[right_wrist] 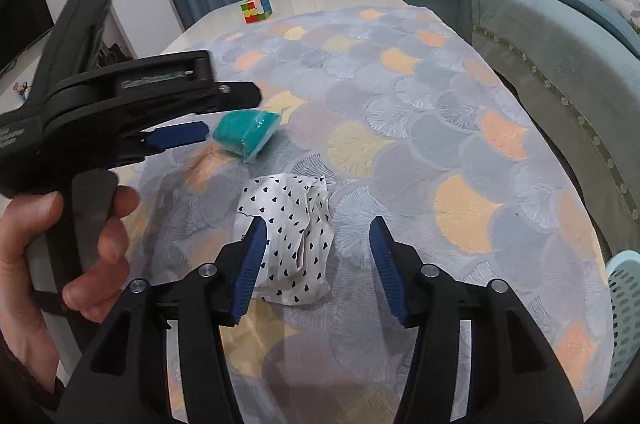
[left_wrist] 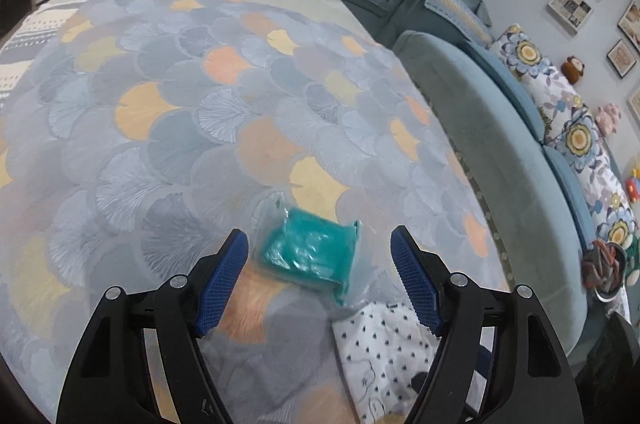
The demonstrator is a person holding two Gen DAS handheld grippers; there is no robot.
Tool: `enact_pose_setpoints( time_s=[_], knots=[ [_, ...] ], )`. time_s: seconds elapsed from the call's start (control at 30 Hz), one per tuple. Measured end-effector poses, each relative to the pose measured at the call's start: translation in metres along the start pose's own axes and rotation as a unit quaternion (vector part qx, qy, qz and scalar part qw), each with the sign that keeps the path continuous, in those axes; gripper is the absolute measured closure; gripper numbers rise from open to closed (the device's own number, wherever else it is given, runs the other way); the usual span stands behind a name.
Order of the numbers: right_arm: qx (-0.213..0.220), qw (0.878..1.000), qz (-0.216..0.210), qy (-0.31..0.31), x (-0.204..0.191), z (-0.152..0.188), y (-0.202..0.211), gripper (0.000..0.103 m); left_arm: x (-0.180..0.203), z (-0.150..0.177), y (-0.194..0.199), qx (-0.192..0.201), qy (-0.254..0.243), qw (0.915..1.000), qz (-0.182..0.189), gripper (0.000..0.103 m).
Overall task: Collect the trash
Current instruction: 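Move both grippers back over the table toward the teal packet, then grasp the teal packet with the left gripper while the right gripper grasps the polka-dot cloth, then carry the teal packet and polka-dot cloth over the blue basket and open both grippers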
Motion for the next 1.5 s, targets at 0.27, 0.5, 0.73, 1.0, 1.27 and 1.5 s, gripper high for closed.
enact_pose_setpoints(
  time_s=[0.27, 0.5, 0.73, 1.0, 1.27, 1.5],
  knots=[
    [-0.017, 1.000, 0.014, 0.013, -0.004, 0.003, -0.010, 0.054, -0.001, 0.003, -0.019, -0.025, -0.036, 0.9971, -0.062, 0.043],
    [-0.019, 0.999, 0.024, 0.032, -0.008, 0.005, -0.014, 0.086, 0.001, 0.005, -0.018, -0.026, -0.069, 0.9927, -0.095, 0.058],
    [0.003, 0.999, 0.025, 0.031, -0.007, 0.001, -0.006, 0.097, 0.008, 0.012, -0.008, -0.007, -0.079, 0.9934, -0.083, 0.063],
    [0.031, 0.999, 0.020, -0.003, 0.007, -0.003, 0.014, 0.100, 0.022, 0.013, 0.035, 0.041, -0.065, 0.9956, -0.052, 0.064],
    [0.074, 0.996, 0.039, -0.027, 0.044, -0.011, 0.069, 0.101, 0.071, 0.014, 0.069, 0.069, -0.082, 0.9939, -0.023, 0.064],
    [0.120, 0.989, 0.074, -0.049, 0.094, -0.018, 0.140, 0.101, 0.146, 0.019, 0.093, 0.085, -0.127, 0.9882, 0.008, 0.064]
  ],
)
Point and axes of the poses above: each gripper's, at about its wrist camera, not at the fingertips, and y roughly against the way its jaws point, x to its right, z to its underside, the point moved 8 cm from there along -y, roughly the way its jaws point, and after that the axes turned 7 degrees about -y, right-handed, at the moved point
